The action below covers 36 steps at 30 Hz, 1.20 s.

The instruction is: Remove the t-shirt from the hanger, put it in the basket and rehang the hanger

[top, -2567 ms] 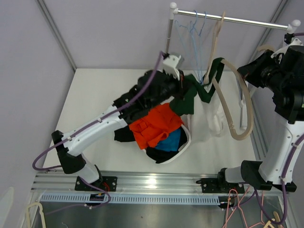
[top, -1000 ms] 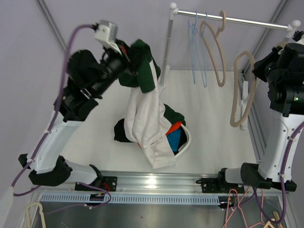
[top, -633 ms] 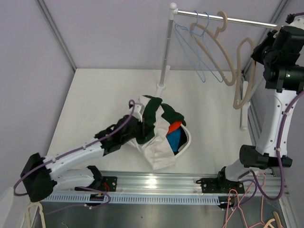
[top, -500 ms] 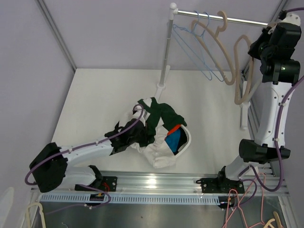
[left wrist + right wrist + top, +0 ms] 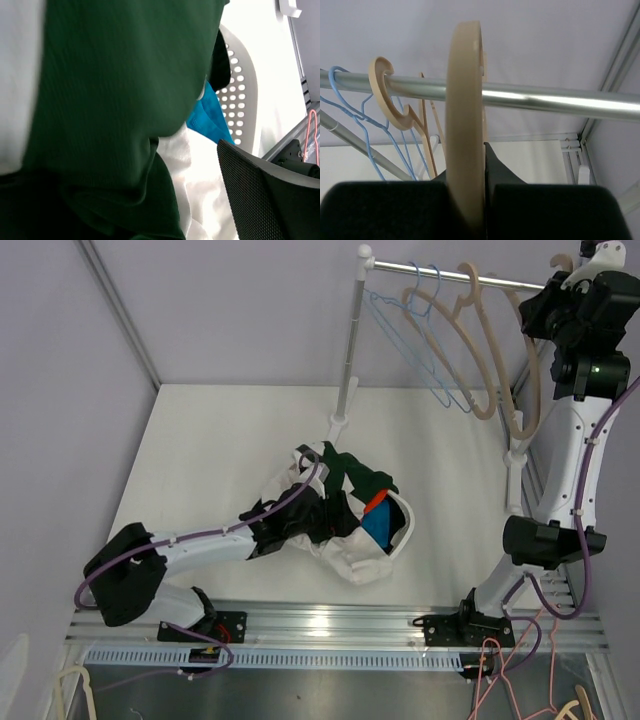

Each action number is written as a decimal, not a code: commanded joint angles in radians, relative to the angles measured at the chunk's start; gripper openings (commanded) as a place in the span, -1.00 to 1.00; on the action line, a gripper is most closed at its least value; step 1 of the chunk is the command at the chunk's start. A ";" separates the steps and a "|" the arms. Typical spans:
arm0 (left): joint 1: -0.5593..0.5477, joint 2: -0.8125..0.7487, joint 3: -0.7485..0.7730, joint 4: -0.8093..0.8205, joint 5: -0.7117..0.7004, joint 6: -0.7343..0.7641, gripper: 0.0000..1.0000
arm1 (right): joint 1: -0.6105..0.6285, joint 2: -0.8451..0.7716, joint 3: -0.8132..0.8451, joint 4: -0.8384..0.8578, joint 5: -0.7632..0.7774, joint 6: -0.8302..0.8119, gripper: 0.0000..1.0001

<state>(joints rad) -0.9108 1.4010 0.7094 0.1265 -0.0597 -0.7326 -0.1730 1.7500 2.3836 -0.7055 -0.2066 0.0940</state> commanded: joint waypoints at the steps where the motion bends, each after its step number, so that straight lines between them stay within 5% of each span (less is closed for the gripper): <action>1: 0.013 -0.081 -0.027 -0.094 -0.077 0.053 0.99 | -0.002 0.051 0.060 0.092 -0.063 -0.014 -1.00; 13: 0.012 -0.492 0.062 -0.372 -0.140 0.162 0.99 | 0.043 0.157 0.088 0.113 -0.082 -0.062 -1.00; 26: 0.012 -0.619 0.117 -0.467 -0.178 0.183 0.99 | 0.144 0.177 0.066 0.066 -0.027 -0.091 -1.00; 29: 0.012 -0.620 0.127 -0.485 -0.186 0.180 0.99 | 0.145 0.164 0.069 0.064 0.039 -0.085 -0.16; 33: 0.012 -0.640 0.131 -0.498 -0.189 0.179 0.99 | 0.132 0.126 0.077 0.049 0.114 -0.062 0.29; 36: 0.012 -0.662 0.137 -0.511 -0.189 0.173 0.99 | 0.122 0.068 0.080 0.015 0.153 -0.051 0.29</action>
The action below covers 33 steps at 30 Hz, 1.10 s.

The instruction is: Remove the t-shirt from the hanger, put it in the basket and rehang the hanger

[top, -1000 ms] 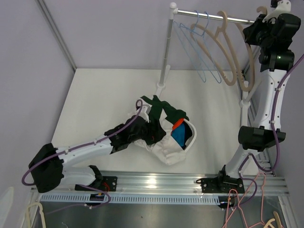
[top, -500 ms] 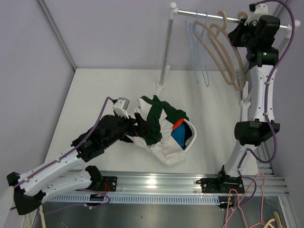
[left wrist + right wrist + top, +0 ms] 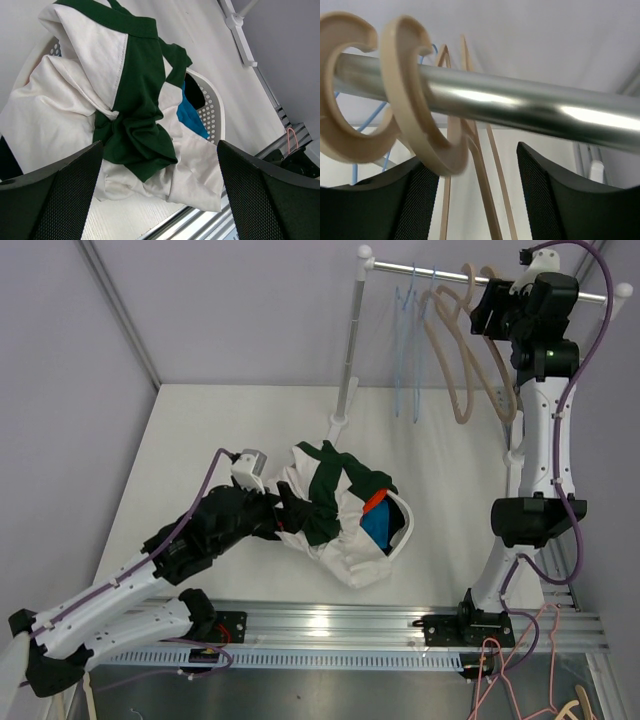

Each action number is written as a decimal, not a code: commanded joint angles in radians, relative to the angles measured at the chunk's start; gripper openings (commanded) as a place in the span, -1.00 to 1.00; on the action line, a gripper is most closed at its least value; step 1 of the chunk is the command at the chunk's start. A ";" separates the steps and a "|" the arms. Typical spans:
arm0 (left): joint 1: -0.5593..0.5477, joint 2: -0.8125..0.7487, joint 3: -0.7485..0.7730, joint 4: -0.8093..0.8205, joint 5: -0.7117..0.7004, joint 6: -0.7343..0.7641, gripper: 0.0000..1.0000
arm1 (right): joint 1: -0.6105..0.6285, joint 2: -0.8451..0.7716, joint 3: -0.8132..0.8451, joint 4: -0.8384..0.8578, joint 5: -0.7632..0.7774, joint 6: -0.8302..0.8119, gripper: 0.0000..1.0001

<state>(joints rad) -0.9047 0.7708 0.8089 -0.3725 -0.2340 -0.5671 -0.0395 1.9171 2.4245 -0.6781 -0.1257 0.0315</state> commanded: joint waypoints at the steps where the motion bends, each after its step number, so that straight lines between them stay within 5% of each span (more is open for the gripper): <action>1: 0.006 -0.041 0.041 -0.017 -0.014 0.006 0.99 | -0.011 -0.118 0.038 -0.040 0.083 0.013 0.30; 8: 0.004 -0.108 0.073 -0.078 -0.001 0.007 0.99 | -0.013 -0.401 -0.157 -0.150 0.159 0.074 0.34; 14: 0.006 -0.192 0.139 -0.201 0.010 0.049 0.99 | -0.003 -0.785 -0.562 -0.091 0.058 0.203 0.99; 19: 0.006 -0.261 0.193 -0.296 -0.020 0.070 0.99 | 0.001 -1.033 -0.849 0.027 -0.174 0.323 0.99; 23: 0.006 -0.332 0.194 -0.345 -0.054 0.072 0.99 | 0.003 -1.200 -1.057 0.020 -0.204 0.343 0.99; 33: 0.006 -0.406 0.190 -0.430 -0.099 0.046 0.99 | 0.003 -1.304 -1.265 -0.106 -0.238 0.305 0.99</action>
<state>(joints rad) -0.9047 0.3710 0.9779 -0.7704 -0.3126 -0.5224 -0.0410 0.6243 1.1683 -0.7597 -0.3290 0.3470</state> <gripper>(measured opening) 0.994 0.993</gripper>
